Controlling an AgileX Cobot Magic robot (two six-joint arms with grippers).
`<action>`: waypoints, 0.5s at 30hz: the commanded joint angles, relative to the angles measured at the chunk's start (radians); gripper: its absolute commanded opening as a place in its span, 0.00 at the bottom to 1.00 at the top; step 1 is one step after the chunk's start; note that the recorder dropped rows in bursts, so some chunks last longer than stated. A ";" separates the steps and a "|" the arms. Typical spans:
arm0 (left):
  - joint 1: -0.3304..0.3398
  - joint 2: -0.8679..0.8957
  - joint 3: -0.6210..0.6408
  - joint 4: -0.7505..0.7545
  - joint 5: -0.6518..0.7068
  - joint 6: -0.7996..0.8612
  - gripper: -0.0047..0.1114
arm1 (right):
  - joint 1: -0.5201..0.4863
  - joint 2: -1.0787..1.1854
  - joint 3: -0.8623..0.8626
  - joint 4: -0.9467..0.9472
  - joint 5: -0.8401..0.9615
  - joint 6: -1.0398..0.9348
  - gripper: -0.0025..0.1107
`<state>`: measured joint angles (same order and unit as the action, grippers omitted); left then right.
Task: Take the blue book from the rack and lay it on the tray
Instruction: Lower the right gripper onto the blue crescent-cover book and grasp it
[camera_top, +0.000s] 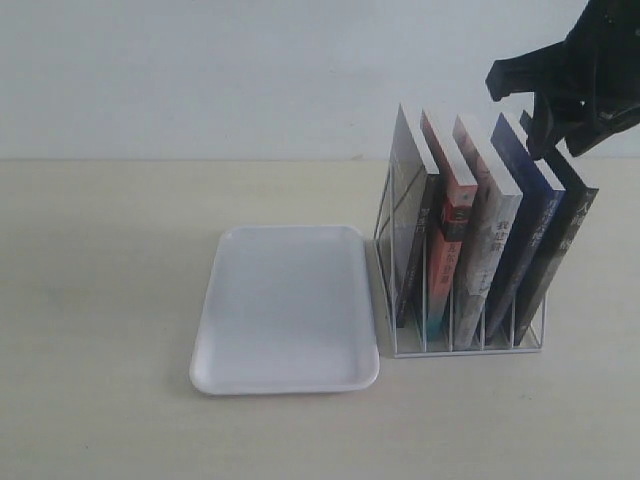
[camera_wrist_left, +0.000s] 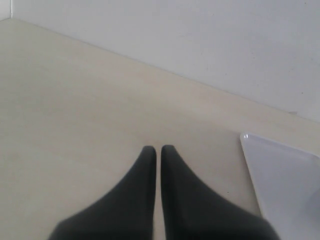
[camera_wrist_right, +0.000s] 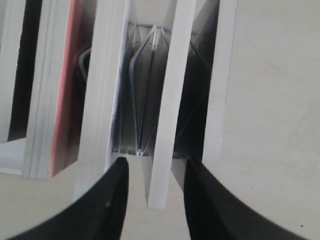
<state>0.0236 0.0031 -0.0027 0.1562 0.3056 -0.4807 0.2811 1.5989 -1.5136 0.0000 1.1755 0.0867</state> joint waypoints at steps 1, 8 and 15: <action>0.002 -0.003 0.003 0.000 -0.013 0.004 0.08 | -0.003 0.025 -0.001 0.000 -0.012 -0.010 0.34; 0.002 -0.003 0.003 0.000 -0.013 0.004 0.08 | -0.003 0.054 -0.001 0.000 -0.020 -0.007 0.34; 0.002 -0.003 0.003 0.000 -0.013 0.004 0.08 | -0.003 0.111 -0.001 0.000 -0.014 0.016 0.34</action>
<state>0.0236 0.0031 -0.0027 0.1562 0.3056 -0.4807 0.2811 1.6990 -1.5136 0.0000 1.1616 0.0907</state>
